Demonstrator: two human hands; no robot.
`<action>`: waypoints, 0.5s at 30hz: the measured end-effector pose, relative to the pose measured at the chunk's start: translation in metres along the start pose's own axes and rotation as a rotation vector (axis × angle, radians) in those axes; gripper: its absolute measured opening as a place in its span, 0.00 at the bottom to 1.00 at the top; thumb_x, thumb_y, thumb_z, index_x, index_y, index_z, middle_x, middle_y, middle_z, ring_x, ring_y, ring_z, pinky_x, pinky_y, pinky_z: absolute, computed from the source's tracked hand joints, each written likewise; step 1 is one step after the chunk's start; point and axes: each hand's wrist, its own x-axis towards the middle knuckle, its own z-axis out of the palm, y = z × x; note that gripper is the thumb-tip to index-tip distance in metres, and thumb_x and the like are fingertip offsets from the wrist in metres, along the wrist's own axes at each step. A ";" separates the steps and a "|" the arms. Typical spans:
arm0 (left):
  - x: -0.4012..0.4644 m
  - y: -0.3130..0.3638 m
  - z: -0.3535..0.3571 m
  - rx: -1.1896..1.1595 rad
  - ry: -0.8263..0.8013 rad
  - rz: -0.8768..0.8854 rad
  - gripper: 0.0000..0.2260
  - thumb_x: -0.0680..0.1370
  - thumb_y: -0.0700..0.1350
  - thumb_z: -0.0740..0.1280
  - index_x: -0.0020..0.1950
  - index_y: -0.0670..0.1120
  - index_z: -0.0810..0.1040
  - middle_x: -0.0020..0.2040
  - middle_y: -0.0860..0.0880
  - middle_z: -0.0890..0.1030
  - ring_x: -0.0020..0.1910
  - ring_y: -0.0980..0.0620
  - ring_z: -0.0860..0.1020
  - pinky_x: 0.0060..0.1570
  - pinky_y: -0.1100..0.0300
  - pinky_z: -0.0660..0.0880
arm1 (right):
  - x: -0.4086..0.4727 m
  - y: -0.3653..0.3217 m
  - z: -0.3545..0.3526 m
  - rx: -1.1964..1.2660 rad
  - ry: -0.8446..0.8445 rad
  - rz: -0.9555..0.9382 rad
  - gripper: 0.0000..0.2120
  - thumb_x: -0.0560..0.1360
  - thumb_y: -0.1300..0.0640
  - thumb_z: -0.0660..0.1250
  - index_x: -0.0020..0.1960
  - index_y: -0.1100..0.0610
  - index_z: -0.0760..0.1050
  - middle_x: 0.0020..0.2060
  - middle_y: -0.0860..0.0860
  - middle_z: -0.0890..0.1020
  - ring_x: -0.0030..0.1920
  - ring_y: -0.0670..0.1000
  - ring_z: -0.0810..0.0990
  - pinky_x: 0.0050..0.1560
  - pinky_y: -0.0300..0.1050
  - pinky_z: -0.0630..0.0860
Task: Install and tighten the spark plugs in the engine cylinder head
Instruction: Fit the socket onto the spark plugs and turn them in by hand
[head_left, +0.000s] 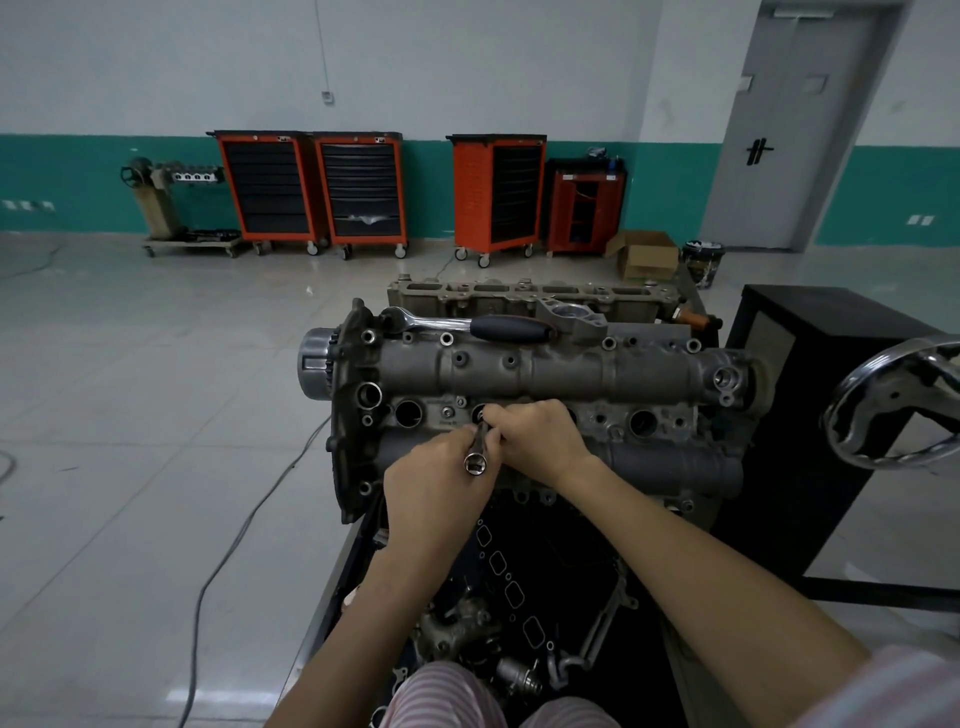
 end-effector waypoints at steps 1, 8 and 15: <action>0.000 0.000 0.000 -0.011 0.010 -0.015 0.14 0.73 0.52 0.69 0.31 0.46 0.75 0.27 0.50 0.77 0.27 0.48 0.75 0.23 0.64 0.56 | 0.000 0.000 0.000 0.005 0.004 0.003 0.07 0.64 0.56 0.65 0.29 0.57 0.76 0.19 0.51 0.75 0.19 0.53 0.74 0.20 0.35 0.65; 0.001 -0.002 -0.002 -0.056 -0.024 0.047 0.13 0.73 0.50 0.67 0.36 0.50 0.63 0.33 0.56 0.68 0.30 0.54 0.66 0.24 0.64 0.57 | -0.002 -0.002 0.000 0.023 -0.064 0.035 0.16 0.53 0.59 0.77 0.35 0.62 0.74 0.21 0.52 0.76 0.19 0.54 0.75 0.19 0.36 0.66; 0.001 0.000 -0.005 0.014 0.005 0.029 0.17 0.72 0.58 0.67 0.32 0.51 0.64 0.25 0.55 0.70 0.24 0.54 0.66 0.23 0.67 0.52 | -0.003 0.001 0.002 -0.014 -0.002 -0.048 0.08 0.59 0.60 0.74 0.29 0.59 0.74 0.18 0.51 0.73 0.17 0.52 0.72 0.19 0.35 0.65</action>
